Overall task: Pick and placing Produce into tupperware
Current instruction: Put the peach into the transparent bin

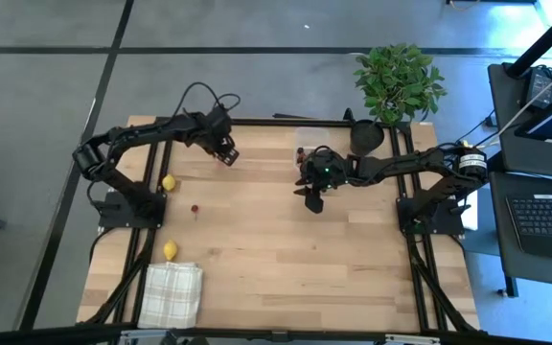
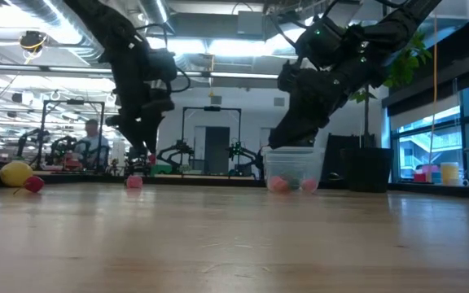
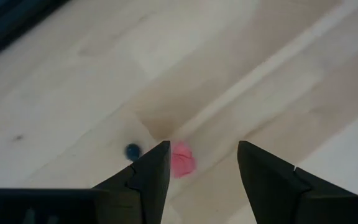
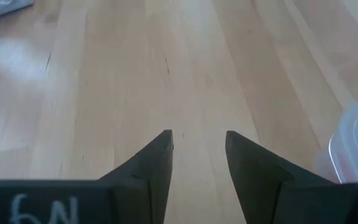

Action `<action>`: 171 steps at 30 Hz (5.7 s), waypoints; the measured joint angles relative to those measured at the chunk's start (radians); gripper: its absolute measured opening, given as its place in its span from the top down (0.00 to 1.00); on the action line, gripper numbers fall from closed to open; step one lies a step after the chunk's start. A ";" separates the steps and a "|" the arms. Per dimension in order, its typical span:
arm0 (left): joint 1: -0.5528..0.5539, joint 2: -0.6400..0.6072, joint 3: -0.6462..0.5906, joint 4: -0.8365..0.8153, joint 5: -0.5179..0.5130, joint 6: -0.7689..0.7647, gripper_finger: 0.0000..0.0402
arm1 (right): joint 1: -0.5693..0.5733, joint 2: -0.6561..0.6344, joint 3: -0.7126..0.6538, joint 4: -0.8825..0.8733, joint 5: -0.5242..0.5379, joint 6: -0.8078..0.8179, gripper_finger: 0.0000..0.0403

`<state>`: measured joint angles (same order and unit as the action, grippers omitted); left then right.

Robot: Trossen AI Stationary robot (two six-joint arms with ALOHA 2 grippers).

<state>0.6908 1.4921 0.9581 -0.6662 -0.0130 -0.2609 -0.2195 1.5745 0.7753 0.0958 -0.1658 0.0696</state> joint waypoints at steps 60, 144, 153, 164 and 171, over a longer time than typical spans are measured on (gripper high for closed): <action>0.000 0.226 -0.002 0.032 -0.027 -0.070 0.56 | 0.000 0.000 0.000 0.014 0.000 0.000 0.62; -0.562 -0.010 -0.085 0.577 -0.079 0.583 0.77 | 0.003 0.001 0.000 0.241 -0.072 0.322 0.28; -0.557 -0.108 -0.359 1.130 -0.059 0.641 0.77 | 0.009 0.001 0.000 0.349 -0.065 0.347 0.27; -0.561 -0.096 -0.426 1.363 -0.060 0.723 0.77 | 0.042 0.000 0.000 0.468 -0.058 0.380 0.28; -0.562 -0.096 -0.426 1.424 -0.025 0.751 0.77 | 0.047 0.000 0.000 0.506 -0.042 0.401 0.29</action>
<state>0.1284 1.3960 0.5320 0.7581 -0.0384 0.4896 -0.1722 1.5749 0.7757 0.6021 -0.2082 0.4706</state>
